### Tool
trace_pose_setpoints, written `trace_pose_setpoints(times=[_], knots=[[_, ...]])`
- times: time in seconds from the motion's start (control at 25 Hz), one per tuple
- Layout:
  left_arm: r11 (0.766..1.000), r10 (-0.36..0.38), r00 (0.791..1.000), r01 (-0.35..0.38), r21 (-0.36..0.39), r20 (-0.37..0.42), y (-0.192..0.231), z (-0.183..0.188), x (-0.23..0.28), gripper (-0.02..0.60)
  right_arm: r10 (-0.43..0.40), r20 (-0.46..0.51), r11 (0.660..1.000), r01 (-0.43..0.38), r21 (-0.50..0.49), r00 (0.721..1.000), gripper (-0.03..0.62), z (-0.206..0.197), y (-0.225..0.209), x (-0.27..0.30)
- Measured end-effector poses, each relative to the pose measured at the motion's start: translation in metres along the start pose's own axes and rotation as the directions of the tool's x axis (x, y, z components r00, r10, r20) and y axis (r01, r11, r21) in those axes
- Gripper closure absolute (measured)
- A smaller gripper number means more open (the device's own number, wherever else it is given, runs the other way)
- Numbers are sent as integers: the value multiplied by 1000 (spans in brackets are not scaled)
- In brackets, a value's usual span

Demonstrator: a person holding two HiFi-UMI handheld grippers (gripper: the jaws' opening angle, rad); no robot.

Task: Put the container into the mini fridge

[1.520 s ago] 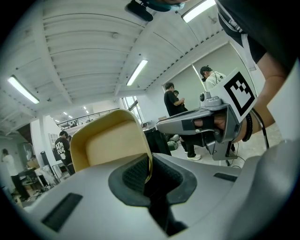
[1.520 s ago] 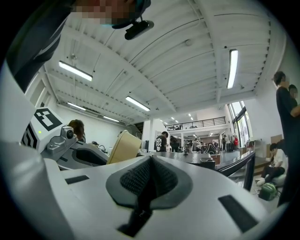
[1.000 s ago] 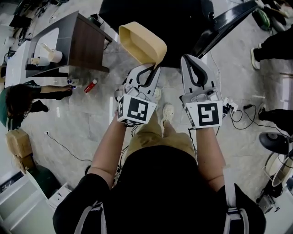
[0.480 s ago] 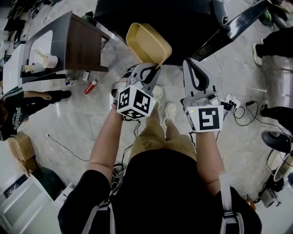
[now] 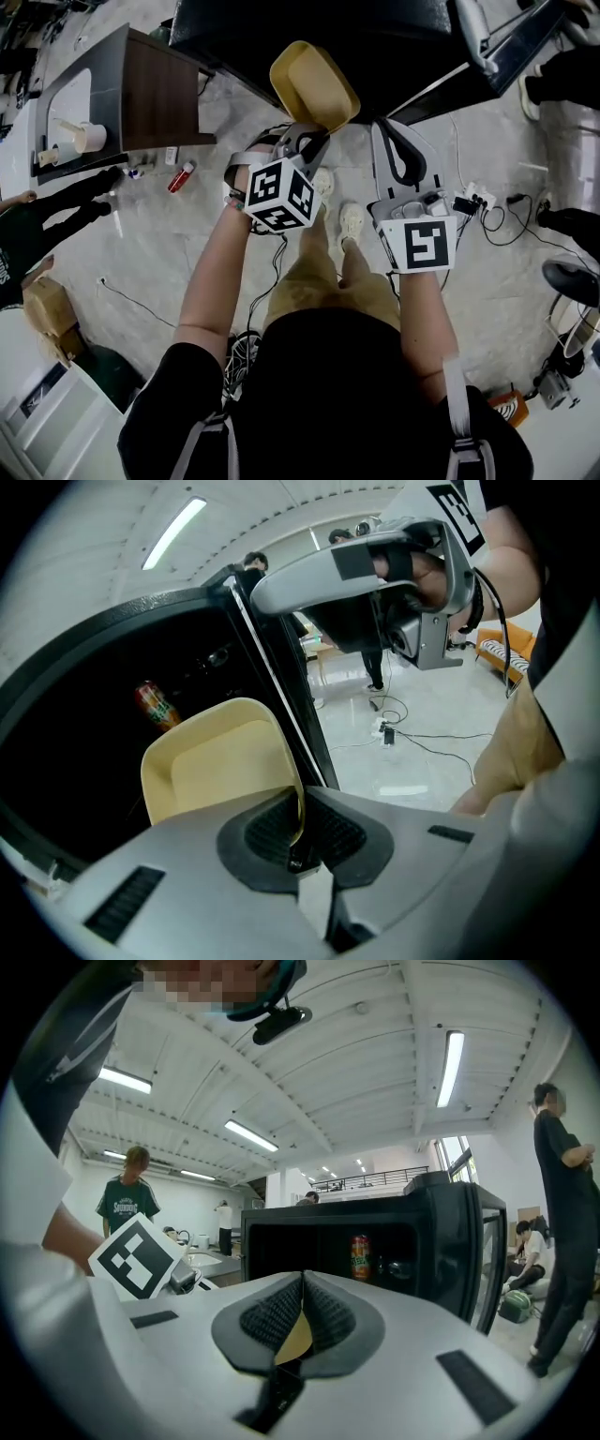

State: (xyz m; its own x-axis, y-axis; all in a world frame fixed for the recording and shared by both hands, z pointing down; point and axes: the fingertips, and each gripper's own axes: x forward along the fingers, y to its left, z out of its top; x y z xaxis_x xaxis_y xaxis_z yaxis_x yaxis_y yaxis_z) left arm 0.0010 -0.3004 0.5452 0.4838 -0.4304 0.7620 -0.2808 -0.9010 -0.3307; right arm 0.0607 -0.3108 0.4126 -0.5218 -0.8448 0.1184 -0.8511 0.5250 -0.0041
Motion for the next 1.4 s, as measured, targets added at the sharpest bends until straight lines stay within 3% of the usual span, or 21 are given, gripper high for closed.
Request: trace_pose_setpoints(times=[0.44,0.92,1.4], knots=[[993,-96,993,101,66,-72,23,-24,54,549,-57,-47,998,59,33,997,557,-33,-17,28],[981,-108,977,135,142,-183,48,-50,109,549,-72,-93,996,75,37,993,557,-63,-30,58],[970,-92,973,136,204,-213,83,-52,148,549,-96,-127,992,106,69,987,557,-83,-45,82]])
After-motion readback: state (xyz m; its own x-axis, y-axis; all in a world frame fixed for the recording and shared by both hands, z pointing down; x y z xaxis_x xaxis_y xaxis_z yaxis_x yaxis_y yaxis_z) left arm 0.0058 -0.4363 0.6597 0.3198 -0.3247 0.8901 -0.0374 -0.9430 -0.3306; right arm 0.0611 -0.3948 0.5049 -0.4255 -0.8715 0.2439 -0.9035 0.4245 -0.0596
